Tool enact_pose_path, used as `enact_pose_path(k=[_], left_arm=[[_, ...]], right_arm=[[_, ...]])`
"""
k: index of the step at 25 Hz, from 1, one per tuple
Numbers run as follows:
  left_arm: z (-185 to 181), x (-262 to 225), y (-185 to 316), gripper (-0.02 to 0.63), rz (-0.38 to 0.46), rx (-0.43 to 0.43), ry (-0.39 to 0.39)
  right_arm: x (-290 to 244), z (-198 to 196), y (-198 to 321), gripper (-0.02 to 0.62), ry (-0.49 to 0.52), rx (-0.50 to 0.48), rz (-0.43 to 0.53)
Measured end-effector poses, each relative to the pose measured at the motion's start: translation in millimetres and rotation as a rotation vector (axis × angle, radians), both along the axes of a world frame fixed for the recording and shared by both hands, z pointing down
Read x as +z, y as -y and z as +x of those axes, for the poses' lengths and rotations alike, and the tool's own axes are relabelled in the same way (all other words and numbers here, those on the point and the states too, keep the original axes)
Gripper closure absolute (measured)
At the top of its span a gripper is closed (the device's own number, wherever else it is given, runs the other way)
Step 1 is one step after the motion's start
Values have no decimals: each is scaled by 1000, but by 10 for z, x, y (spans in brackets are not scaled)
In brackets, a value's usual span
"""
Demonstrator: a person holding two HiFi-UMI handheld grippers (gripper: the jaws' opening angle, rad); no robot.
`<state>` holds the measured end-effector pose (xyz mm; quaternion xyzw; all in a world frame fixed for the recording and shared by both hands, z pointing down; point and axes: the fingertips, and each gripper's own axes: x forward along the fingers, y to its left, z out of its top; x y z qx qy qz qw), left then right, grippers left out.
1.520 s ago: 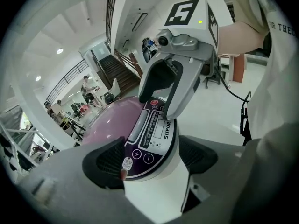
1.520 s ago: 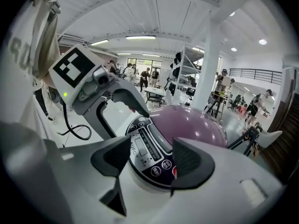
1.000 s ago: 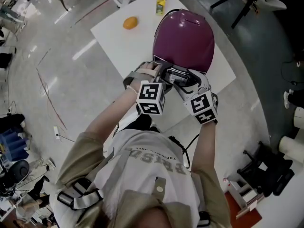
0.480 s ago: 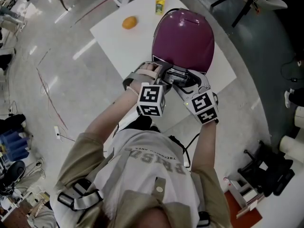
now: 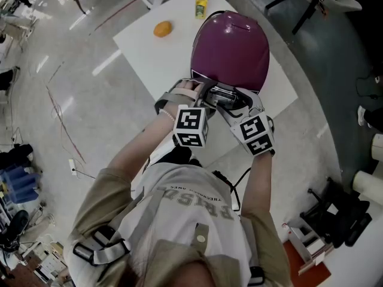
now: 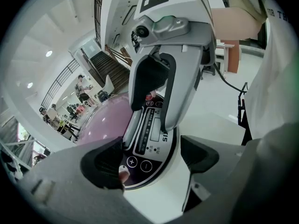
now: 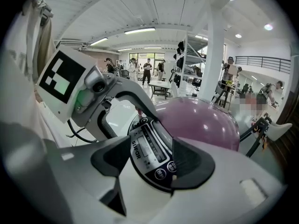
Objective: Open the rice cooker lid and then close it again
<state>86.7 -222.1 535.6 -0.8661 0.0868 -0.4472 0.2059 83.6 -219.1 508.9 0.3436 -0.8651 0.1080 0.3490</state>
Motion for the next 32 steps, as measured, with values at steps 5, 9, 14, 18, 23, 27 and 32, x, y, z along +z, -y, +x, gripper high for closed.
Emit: enact_pose_path(k=[5,9,14,18,23,27,32], left_arm=[[-1,16,5,209,0,-10,-2],[6,17,0,207,-2,-23,-11],[23,24,-36,185,4,-22,-11],[38,20,-44,179,2,-21,-4],[39,22,-57,179,-2,-28,-5],[26,41,-52,179,-4,-36,0],[14,38,7,179,-14,-39,3]], right_arm=[[-5,17,18,334,-1,20,-2],[11,7,25,334,-19,33,-17],[66,24,-27,334,-90,21,-64],[52,20,-21,334,-100,10,-73],[65,21,-31,334,-100,23,-52],[59,22,-18,334,-81,45,-34],[66,30,34,334,-81,46,-50]])
